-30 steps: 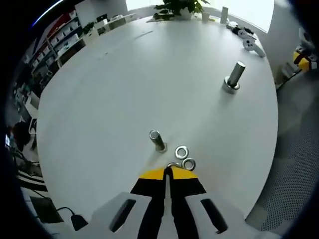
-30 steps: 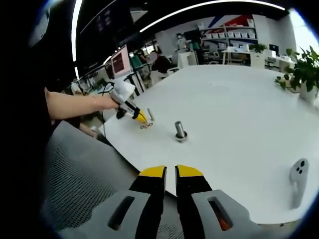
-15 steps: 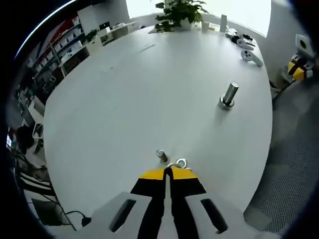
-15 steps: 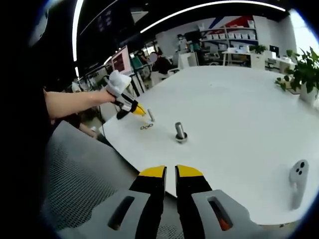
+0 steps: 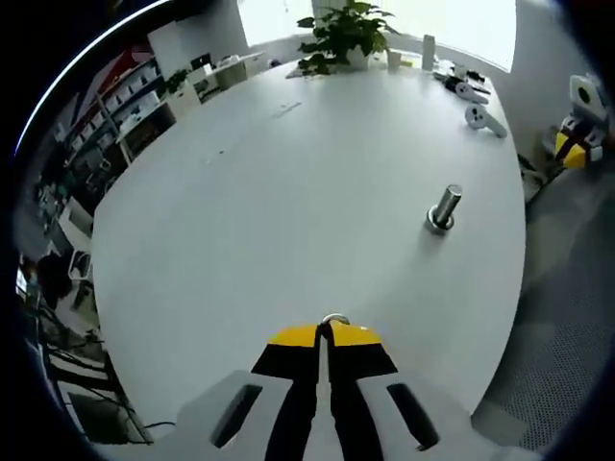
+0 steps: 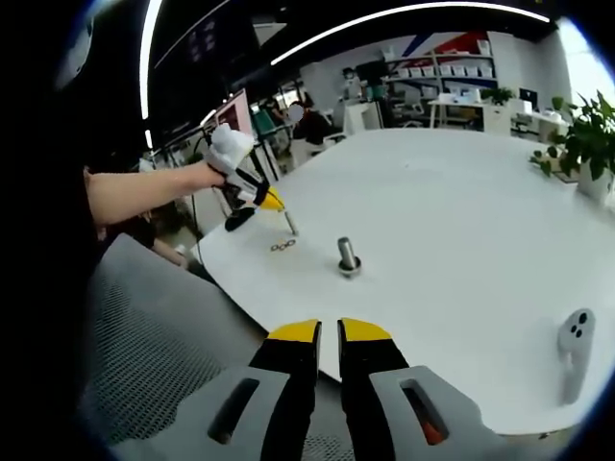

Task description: Place the washer onto the threaded stud by aligning its center hole with the stud, sliding it down to the base, and recovering from edge contact or off-axis alignment until the washer reaches the visible bottom stop.

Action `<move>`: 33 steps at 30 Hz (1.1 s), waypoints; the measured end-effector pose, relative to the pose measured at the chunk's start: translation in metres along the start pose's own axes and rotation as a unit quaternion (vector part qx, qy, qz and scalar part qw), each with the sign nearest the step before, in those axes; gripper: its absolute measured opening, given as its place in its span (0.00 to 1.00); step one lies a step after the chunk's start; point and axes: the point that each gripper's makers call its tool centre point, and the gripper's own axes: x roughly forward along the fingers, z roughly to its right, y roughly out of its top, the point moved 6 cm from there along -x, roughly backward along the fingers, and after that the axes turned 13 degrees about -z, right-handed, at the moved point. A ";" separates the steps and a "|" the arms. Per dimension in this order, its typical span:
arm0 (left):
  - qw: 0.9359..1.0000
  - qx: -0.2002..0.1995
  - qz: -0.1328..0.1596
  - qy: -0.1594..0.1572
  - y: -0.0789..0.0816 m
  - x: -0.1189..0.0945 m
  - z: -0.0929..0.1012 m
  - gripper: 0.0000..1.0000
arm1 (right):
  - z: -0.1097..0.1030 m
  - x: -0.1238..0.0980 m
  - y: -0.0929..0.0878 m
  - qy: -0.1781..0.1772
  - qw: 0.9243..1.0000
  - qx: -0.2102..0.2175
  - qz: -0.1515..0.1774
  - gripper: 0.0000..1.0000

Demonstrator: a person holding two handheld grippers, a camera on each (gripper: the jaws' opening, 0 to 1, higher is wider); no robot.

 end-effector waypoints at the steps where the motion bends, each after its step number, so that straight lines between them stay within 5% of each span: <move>1: 1.000 0.004 -0.003 0.000 0.000 0.001 0.000 0.00 | 0.000 0.000 0.000 0.000 1.000 0.000 0.000 0.10; 33: 1.000 0.010 -0.021 0.006 0.001 0.008 -0.003 0.00 | 0.000 0.000 0.000 0.002 1.000 0.003 0.002 0.10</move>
